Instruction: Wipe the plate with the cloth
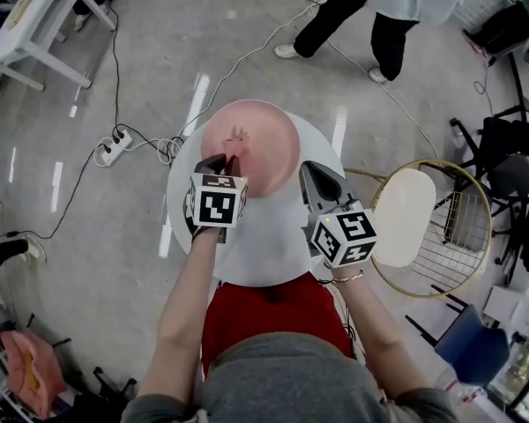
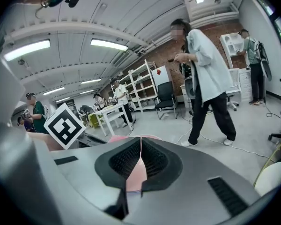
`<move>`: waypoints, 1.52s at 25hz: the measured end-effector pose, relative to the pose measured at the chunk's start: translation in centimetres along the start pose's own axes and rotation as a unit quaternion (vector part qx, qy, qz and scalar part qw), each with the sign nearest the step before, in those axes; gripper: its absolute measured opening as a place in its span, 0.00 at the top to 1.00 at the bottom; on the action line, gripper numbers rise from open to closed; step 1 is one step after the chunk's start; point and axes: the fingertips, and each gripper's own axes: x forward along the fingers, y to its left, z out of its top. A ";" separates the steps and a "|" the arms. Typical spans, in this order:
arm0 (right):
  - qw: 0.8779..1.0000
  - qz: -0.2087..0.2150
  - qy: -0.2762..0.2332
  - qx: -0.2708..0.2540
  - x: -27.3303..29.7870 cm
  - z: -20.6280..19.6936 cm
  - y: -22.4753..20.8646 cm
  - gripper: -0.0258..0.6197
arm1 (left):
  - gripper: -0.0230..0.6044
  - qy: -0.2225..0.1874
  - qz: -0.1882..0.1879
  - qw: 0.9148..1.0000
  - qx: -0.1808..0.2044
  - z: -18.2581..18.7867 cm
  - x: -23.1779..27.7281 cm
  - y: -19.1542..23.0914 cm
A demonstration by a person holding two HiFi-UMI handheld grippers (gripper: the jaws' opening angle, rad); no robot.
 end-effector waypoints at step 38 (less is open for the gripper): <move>1.000 0.001 0.018 -0.001 -1.6 -2.8 2.1 0.91 | 0.91 0.044 -0.015 0.998 -0.031 -7.0 -0.4 -0.4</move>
